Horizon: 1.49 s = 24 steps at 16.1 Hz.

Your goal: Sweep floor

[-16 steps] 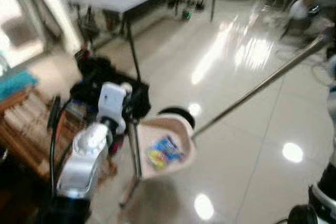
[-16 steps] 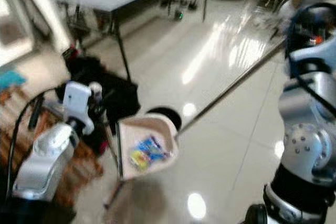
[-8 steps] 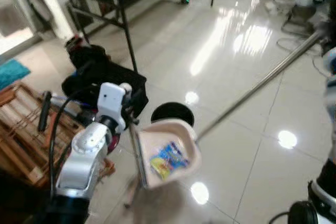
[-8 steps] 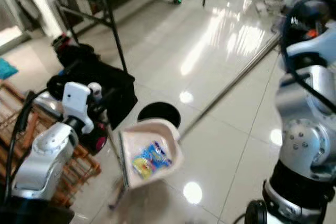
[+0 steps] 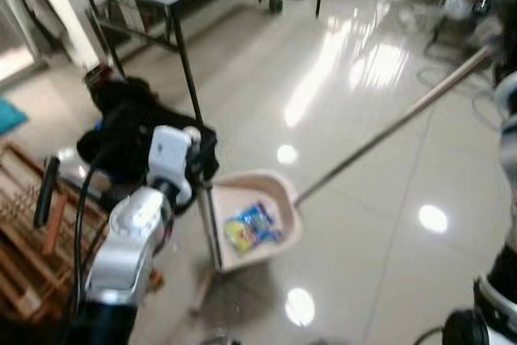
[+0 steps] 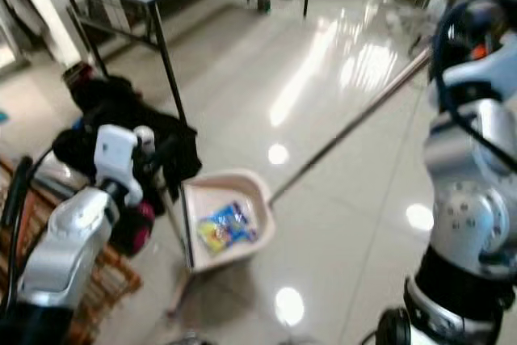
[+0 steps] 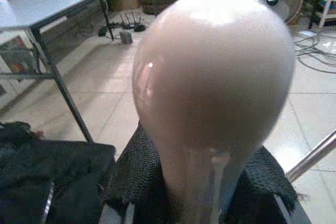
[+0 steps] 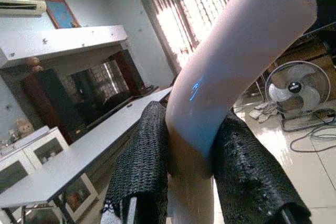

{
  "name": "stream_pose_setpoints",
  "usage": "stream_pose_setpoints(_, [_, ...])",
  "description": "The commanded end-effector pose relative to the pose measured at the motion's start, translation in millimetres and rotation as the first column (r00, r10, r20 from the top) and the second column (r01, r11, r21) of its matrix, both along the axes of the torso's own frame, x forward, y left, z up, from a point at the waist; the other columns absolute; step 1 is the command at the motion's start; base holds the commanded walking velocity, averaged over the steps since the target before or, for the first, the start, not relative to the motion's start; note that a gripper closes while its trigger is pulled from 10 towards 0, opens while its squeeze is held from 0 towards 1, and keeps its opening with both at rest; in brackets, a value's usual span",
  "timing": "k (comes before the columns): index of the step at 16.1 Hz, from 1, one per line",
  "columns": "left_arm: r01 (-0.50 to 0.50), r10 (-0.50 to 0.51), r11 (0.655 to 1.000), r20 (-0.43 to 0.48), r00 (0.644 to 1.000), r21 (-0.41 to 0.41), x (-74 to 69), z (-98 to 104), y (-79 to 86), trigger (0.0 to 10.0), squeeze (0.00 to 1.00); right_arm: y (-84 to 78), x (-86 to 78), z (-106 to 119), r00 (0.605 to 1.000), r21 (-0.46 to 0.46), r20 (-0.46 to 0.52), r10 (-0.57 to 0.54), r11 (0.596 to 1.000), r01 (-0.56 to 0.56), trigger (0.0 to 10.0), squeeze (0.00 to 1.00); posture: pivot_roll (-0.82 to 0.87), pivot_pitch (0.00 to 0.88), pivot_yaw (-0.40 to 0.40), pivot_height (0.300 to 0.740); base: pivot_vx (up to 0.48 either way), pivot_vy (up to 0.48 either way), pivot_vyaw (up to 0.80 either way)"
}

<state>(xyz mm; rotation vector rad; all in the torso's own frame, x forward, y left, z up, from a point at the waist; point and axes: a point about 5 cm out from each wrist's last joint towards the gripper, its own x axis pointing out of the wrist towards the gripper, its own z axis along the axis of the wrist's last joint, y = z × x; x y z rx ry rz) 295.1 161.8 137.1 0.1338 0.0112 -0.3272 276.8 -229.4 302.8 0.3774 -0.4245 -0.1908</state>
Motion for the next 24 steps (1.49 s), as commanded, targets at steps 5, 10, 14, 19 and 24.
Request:
stream_pose_setpoints(5, [0.015, -0.015, 1.000, 0.033, 0.999, -0.015, 0.1, 6.4, -4.9, 10.0, 0.00, -3.3, -3.2, 8.4, 0.999, 0.001, 0.034, -0.006, 1.000, 0.006, 10.0, 0.00, -0.10, 0.078, 0.047, 0.740, 0.345, 0.000, 0.00])
stream_pose_setpoints(10, [-0.012, 0.012, 1.000, 0.038, 0.999, -0.010, -1.4, 6.1, 0.0, 10.0, 0.00, -3.6, -0.8, 8.7, 0.999, -0.005, 0.032, -0.002, 1.000, 0.002, 10.0, 0.00, -0.09, 0.081, 0.018, 0.740, 0.347, 0.000, 0.00])
stream_pose_setpoints(14, [-0.040, 0.040, 0.999, 0.038, 0.998, -0.012, -6.2, 5.0, 3.8, 10.0, 0.00, -3.0, 3.3, 8.7, 0.999, -0.007, 0.033, 0.010, 1.000, -0.010, 10.0, 0.00, -0.07, 0.088, -0.006, 0.740, 0.348, 0.000, 0.00])
stream_pose_setpoints(19, [-0.094, 0.094, 0.995, 0.043, 0.995, 0.016, -20.8, 13.4, 14.9, 10.0, 0.00, -5.1, 10.2, 7.6, 0.999, -0.001, 0.040, 0.016, 1.000, -0.016, 10.0, 0.00, 0.01, 0.114, -0.023, 0.740, 0.070, 0.000, 0.00])
stream_pose_setpoints(24, [-0.096, 0.093, 0.993, 0.051, 0.994, 0.066, -38.3, 29.8, 18.5, 10.0, 0.00, -5.2, 17.5, 10.4, 0.998, -0.034, 0.059, 0.037, 0.999, -0.035, 10.0, 0.00, 0.13, 0.141, 0.025, 0.740, 0.000, 0.000, 0.00])
